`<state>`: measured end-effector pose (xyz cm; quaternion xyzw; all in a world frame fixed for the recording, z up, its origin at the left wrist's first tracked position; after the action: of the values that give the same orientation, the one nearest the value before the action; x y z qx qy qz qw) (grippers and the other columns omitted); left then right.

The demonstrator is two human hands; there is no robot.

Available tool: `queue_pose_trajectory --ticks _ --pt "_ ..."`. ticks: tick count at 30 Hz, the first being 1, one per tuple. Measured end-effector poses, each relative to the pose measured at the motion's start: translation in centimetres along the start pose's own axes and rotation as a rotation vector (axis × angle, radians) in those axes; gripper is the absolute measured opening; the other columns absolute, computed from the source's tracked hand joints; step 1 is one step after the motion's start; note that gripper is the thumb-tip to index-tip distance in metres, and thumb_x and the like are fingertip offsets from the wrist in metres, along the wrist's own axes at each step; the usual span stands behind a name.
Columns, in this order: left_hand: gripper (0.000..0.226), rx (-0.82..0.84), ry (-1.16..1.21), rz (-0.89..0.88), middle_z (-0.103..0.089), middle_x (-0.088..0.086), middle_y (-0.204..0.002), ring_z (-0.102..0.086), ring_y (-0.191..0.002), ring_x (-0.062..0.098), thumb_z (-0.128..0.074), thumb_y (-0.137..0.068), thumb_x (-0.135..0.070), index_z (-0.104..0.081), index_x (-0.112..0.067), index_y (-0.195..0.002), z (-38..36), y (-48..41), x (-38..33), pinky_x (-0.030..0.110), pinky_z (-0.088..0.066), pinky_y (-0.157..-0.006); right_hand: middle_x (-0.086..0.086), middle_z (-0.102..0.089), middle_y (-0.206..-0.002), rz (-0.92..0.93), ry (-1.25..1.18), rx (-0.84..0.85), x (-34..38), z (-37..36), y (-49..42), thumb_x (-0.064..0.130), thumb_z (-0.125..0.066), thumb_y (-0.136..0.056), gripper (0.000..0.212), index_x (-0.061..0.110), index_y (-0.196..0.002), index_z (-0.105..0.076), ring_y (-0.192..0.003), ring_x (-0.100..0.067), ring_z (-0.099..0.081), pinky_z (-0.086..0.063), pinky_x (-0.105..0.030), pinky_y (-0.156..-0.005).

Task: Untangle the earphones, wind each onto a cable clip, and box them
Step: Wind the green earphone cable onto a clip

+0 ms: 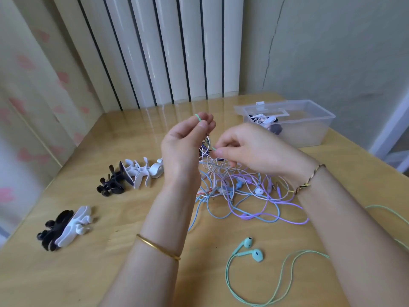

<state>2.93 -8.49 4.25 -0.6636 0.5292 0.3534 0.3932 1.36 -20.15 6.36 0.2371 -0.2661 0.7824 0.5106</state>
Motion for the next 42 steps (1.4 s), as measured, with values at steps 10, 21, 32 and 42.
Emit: queue_pose_trajectory --ticks 10,21,32,42 --pt "0.027 0.418 -0.288 0.109 -0.063 -0.007 -0.068 -0.055 -0.063 0.003 -0.040 -0.100 -0.004 -0.066 -0.011 -0.099 -2.2 0.7 1.1 0.019 -0.046 -0.074 0.016 -0.061 -0.074 0.135 0.167 -0.382 0.4 4.8 0.8 0.017 -0.060 -0.089 0.012 0.018 -0.086 -0.071 -0.077 -0.006 -0.056 -0.043 -0.027 -0.074" --pt "0.028 0.577 -0.191 0.216 -0.052 -0.007 -0.069 -0.047 -0.061 0.003 -0.036 -0.099 -0.003 -0.063 -0.008 -0.103 -2.9 1.5 0.7 0.018 -0.040 -0.072 0.012 -0.063 -0.067 0.068 -0.045 -0.407 -1.1 4.6 0.4 0.016 -0.055 -0.093 0.016 0.021 -0.082 -0.066 -0.062 0.000 -0.058 -0.044 -0.021 -0.065" --pt "0.021 0.117 0.132 0.216 -0.074 -0.004 -0.086 -0.070 -0.078 0.005 -0.047 -0.096 -0.005 -0.065 -0.016 -0.092 -0.8 0.1 1.0 0.034 -0.045 -0.089 0.007 -0.052 -0.046 -0.056 0.021 0.063 -1.8 0.0 -0.3 0.016 -0.048 -0.097 0.032 0.012 -0.070 -0.065 -0.045 -0.008 -0.040 -0.037 -0.024 -0.053" --pt "0.025 0.357 -0.585 -0.124 -0.065 -0.004 -0.075 -0.058 -0.066 0.000 -0.047 -0.096 -0.001 -0.068 -0.012 -0.093 -2.2 0.8 1.1 0.011 -0.045 -0.069 0.010 -0.050 -0.060 -0.024 0.219 -0.158 -0.6 4.0 0.8 0.021 -0.053 -0.093 0.019 0.023 -0.076 -0.063 -0.058 0.001 -0.048 -0.032 -0.016 -0.050"
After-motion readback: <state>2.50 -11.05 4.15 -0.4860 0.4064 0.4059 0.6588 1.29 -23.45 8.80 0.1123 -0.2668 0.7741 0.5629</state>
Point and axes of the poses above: each hand's wrist, its own y-axis away from the middle knuckle, its own z-axis out of the back of the hand, x = y × z, the point moved 6 cm from there along -y, towards the middle knuckle
